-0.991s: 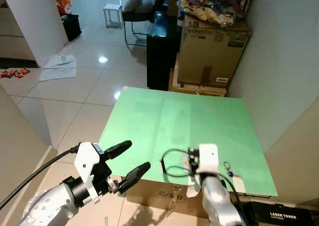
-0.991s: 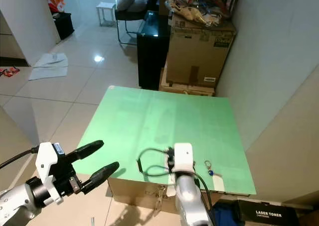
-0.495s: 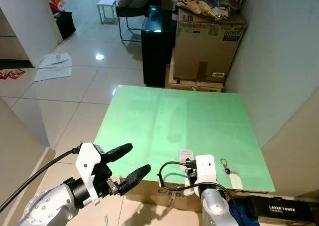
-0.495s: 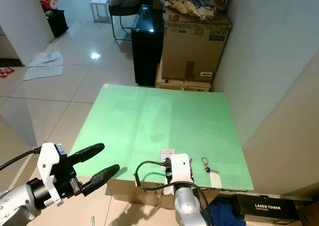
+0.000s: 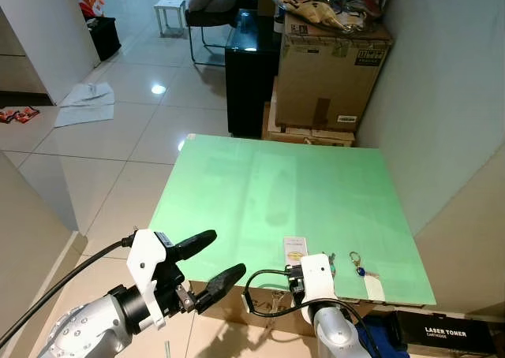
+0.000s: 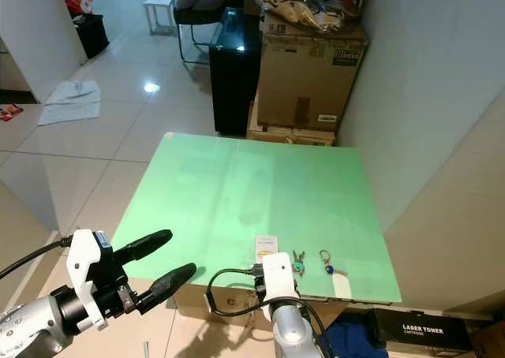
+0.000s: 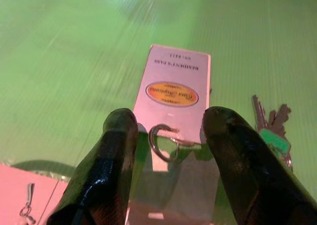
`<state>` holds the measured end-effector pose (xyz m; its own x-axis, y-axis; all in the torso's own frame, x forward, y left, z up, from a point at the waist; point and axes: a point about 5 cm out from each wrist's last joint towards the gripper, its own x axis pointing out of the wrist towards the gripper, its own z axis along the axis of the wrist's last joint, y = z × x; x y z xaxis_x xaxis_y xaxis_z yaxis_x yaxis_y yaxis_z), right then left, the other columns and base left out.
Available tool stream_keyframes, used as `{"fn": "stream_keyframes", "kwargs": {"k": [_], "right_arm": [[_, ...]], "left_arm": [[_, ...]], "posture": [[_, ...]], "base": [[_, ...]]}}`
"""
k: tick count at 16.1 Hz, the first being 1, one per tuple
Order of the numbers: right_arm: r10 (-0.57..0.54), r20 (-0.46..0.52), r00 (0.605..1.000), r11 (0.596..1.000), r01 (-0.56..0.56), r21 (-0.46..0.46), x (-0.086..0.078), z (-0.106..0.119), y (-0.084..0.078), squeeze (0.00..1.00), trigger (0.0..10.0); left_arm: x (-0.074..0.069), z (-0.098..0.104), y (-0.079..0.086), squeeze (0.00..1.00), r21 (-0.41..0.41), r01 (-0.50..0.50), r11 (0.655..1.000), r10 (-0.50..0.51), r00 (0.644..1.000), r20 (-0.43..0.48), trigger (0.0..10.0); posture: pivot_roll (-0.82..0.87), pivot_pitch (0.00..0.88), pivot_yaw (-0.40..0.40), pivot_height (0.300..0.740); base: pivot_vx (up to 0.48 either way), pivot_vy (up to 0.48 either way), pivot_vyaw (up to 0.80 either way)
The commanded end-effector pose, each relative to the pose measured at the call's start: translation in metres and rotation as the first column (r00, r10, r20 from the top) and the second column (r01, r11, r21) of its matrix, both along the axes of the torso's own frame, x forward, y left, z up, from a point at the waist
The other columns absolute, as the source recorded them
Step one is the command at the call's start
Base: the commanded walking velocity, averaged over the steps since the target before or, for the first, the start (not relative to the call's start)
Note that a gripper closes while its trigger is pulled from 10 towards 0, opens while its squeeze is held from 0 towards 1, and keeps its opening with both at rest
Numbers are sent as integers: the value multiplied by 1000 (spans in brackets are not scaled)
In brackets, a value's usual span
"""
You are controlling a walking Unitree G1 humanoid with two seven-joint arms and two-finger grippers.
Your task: Hang keys on a hook
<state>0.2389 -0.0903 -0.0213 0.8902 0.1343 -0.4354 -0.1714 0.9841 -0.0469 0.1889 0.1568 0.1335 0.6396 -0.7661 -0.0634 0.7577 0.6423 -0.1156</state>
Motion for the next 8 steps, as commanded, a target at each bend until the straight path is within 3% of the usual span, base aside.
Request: {"fn": "stream_keyframes", "kwargs": {"k": [1, 8], "right_arm": [[27, -37, 999, 997, -24, 68, -7, -1, 29, 0, 10000], [86, -54, 995, 995, -84, 49, -7, -4, 35, 0, 10000]], "left_arm": [[-2, 2, -1, 0, 5, 5, 1000, -5, 1000, 6, 10000], [-1, 1, -2, 0, 5, 4, 1000, -4, 1000, 3, 10000]], "posture": [[84, 102, 1, 732], [78, 103, 7, 732]], "base": [[0, 0, 0], [0, 0, 0]]}}
